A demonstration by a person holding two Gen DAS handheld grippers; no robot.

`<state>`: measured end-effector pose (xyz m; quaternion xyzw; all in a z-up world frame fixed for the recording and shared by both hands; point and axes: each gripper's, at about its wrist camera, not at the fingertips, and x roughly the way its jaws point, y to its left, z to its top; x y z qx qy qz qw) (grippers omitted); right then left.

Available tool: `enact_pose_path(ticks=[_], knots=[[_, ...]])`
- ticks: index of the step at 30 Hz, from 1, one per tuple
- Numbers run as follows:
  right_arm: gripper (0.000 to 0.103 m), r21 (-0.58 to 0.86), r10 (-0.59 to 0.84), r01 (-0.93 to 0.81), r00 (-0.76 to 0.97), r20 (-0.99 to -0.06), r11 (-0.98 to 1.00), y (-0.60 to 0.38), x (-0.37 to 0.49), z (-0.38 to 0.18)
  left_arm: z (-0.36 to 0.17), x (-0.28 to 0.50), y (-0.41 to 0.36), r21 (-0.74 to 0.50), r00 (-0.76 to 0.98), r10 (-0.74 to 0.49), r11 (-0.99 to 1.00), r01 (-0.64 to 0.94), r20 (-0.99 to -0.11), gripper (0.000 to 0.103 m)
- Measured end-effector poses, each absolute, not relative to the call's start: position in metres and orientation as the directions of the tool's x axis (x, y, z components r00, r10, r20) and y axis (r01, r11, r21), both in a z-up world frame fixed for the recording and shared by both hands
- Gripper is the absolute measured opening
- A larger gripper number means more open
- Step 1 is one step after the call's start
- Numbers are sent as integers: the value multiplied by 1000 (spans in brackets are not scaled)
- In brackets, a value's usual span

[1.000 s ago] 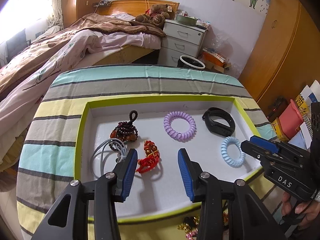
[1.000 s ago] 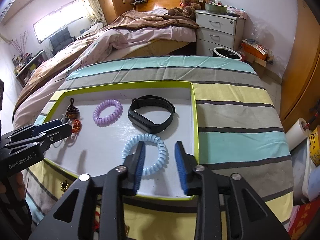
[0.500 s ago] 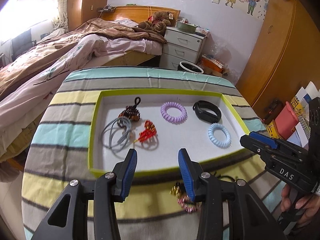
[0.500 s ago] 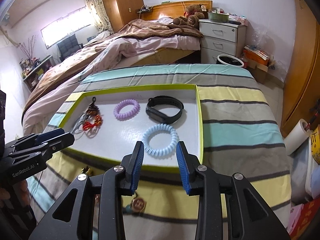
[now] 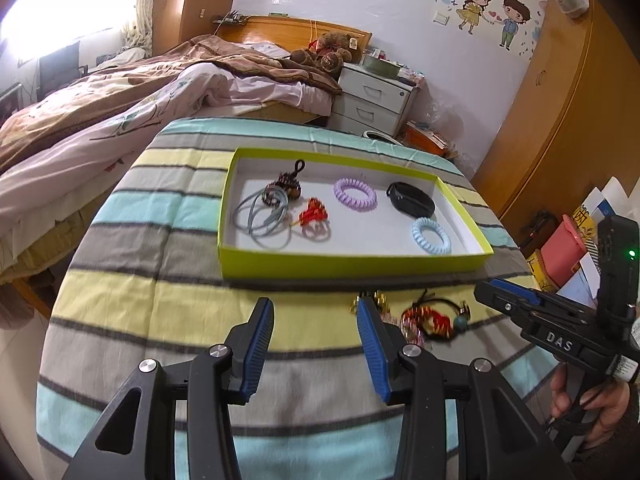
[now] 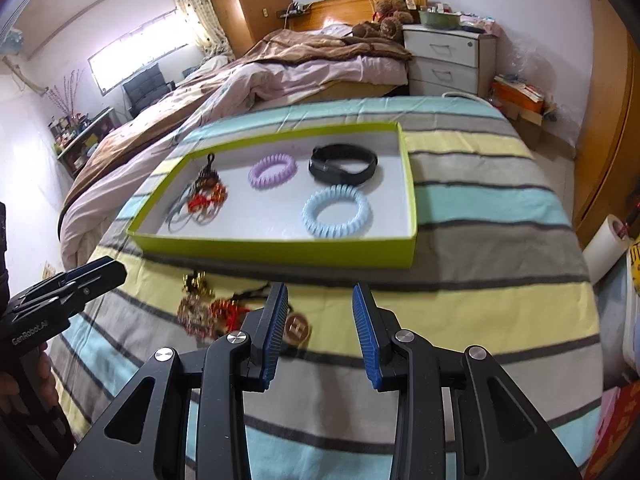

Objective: Organize jewelry
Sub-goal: 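Move both open tools back to the jewelry on the bed, then grasp the red beaded bracelet with the right tool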

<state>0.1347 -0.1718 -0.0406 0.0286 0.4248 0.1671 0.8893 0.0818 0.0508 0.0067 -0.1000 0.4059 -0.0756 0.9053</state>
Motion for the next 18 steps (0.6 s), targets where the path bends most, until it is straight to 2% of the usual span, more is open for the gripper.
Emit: enact_pose_path(ticks=[11,14,18], knots=[[35,171,322,-314,531,-783,934,-153,128,-58,-5,60,67,-267,651,-221,963,28,-726,43],[35,161,320,-314,563,-762,936,-153,125,-52,-7,58,69,-272,652,-217,962,18,-726,43],[35,184,386,-383,562,-731,905,-145,121,-43,-10,57,71,-279,650,-221,960,15,-727,43]])
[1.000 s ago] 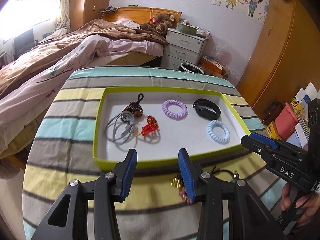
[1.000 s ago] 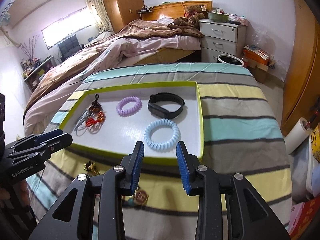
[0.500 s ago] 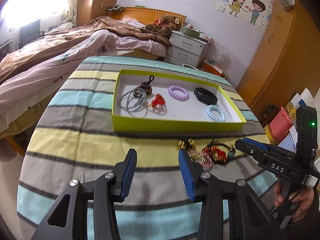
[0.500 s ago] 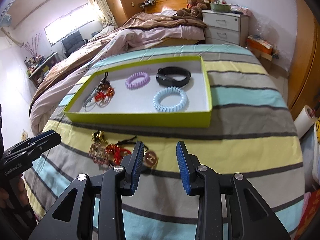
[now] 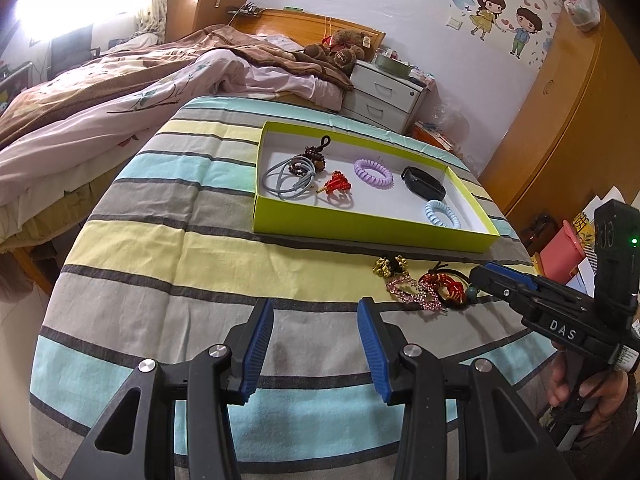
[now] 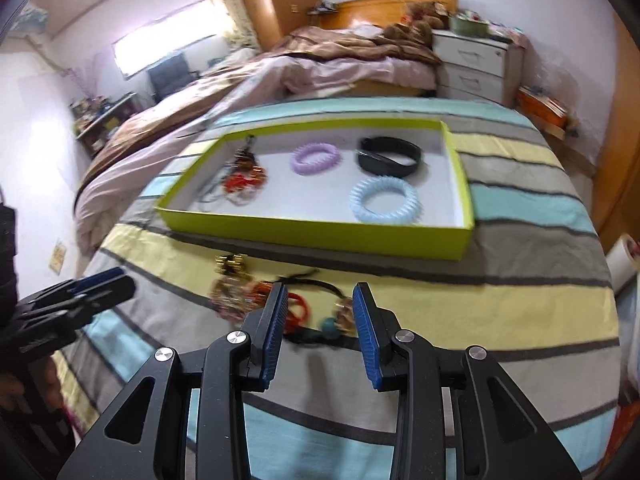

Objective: Organize jewelry
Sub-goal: 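Grasp the red beaded bracelet with the right tool, then grasp the pink rhinestone hair clip with the left tool while the right tool holds the bracelet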

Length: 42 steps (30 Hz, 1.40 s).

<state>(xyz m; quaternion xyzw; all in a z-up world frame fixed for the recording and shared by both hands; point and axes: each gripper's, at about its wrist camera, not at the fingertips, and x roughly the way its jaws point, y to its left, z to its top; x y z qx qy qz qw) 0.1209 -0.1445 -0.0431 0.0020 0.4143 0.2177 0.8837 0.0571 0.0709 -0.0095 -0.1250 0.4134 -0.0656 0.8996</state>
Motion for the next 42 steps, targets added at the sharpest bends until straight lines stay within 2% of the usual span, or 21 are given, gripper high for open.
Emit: enact_pose_path(ticks=[12,13,14,16,17,32,35,38,42], knots=[[35,214,427,-443,466,-775,871,-120,132,-62,-14,56,73,-287,639,-228,958,12,-735,44],[32,213,425,-441,465,-776,872,-120,132,-62,-14,57,73,-287,638,-227,958,11,-736,44],[23,213,425,-440,467,-775,872,-121,132,-62,-14,56,73,-287,638,-228,958,12,-735,44],[14,214,427,-441,467,-774,872,-121,131,-62,-14,56,72,-286,637,-230,958,16,-736,44],[13,222,434,-442,466,-771,869,-122,131,-61,-14,57,71,-285,636,-231,958,18,-736,44],[11,280,463,-388,539,-704,878,-148,111,-39,-11,65,42,-286,609,-279,954,90,-742,44],[11,282,460,-378,550,-697,882,-153,107,-38,-10,72,29,-286,604,-289,952,105,-743,59],[11,285,458,-371,559,-692,884,-156,105,-37,-11,80,15,-293,590,-308,948,124,-746,60],[11,288,455,-362,571,-683,887,-164,101,-36,-16,92,-4,-243,574,-272,961,129,-772,60]])
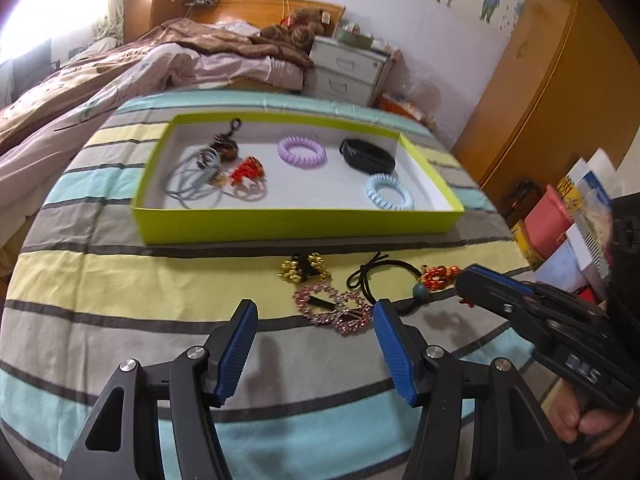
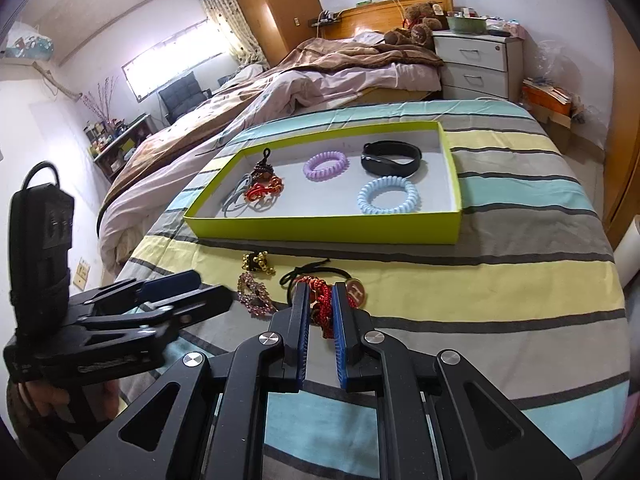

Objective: Organize jewelry
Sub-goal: 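Grasp the pink rhinestone hair clip with the left tool while the right tool holds the bracelet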

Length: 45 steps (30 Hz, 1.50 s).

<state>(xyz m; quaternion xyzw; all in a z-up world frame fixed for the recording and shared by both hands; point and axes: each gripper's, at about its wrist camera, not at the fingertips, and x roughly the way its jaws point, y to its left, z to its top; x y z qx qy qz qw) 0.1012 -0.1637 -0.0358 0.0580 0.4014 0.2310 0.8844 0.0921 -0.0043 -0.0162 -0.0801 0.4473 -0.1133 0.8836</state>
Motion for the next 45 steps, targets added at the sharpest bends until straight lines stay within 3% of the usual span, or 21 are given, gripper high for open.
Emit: enact_pose_path(ticks=[16,29,38,45], knots=[[11,340,488,-353,575,-657,872,-182,99,-37,-30,99,-39,-18,569,-78,994,110,-819,60],[11,359,518,-374,565,-643,855,-184,99,-39,-27,79,5,41,560,26,999,14,-828,60],[11,352,519,-384,566,-641,854,-180,99,-36,-19,79,27,-107,588,-69,994,-30,-806,60],[11,348,517,-386,563,-645,854,-180,99,-35,-27,97,11,-92,567,-53,995,-40,-822,60]])
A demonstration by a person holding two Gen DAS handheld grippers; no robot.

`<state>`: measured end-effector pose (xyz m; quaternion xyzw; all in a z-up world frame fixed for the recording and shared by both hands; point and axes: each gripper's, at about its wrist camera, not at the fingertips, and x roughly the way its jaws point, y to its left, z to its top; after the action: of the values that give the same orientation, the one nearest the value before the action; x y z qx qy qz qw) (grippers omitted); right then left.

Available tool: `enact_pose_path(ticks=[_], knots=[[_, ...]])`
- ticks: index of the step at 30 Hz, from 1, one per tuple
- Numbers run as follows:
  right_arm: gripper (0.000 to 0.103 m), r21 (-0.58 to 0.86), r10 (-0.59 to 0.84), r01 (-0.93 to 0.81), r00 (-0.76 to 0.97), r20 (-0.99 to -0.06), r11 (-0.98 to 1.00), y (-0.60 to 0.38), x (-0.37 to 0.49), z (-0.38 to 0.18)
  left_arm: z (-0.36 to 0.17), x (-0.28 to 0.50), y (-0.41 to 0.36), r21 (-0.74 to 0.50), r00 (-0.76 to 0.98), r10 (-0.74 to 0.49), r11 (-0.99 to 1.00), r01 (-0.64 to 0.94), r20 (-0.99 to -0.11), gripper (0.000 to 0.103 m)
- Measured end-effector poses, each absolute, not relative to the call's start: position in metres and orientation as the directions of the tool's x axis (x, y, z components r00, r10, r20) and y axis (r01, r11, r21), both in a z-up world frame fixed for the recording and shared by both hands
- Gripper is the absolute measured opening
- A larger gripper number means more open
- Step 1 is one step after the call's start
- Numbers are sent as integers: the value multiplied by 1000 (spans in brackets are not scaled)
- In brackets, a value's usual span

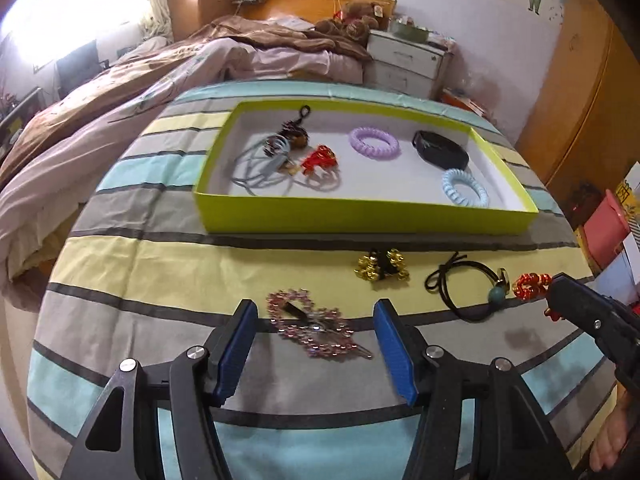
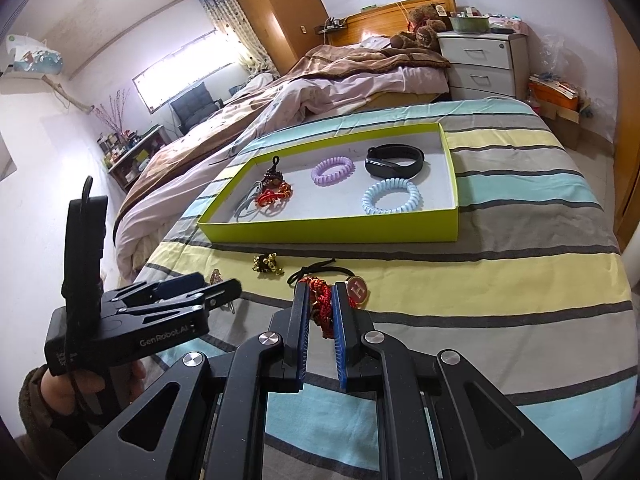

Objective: Organize jewelry
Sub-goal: 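Grasp the pink rhinestone hair clip with the left tool while the right tool holds the bracelet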

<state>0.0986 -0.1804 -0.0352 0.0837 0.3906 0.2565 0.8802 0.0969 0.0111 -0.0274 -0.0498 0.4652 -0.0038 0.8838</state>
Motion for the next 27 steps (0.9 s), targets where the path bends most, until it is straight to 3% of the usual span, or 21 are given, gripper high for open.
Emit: enact_pose_path(ticks=[4,6,11,13,16,23,26,27], knots=[[11,348,518,-386,562,-645,854,-181,100,-35,-31,97,3,-52,586,-35,999,-13,-809,59],[11,349,516,-384,561,-647,855,-180,100,-36,-28,96,2,-89,598,-81,996,17,-797,52],[11,352,512,-374,565,-647,858,-182,102,-37,-28,92,-9,-127,591,-185,982,140,-785,52],[11,352,511,-373,564,-649,859,-181,102,-37,-28,91,-8,-117,590,-168,985,123,-790,52],[11,350,512,-376,562,-650,858,-179,102,-37,-29,88,-9,-12,591,-46,998,61,-806,52],[11,349,512,-378,562,-650,857,-177,102,-37,-31,82,-4,-13,586,-45,998,59,-809,52],[11,349,512,-378,563,-649,858,-178,102,-38,-30,80,-2,-24,589,-56,998,61,-806,45],[11,349,512,-378,562,-649,857,-178,102,-38,-30,79,-1,-25,590,-56,998,61,-805,38]])
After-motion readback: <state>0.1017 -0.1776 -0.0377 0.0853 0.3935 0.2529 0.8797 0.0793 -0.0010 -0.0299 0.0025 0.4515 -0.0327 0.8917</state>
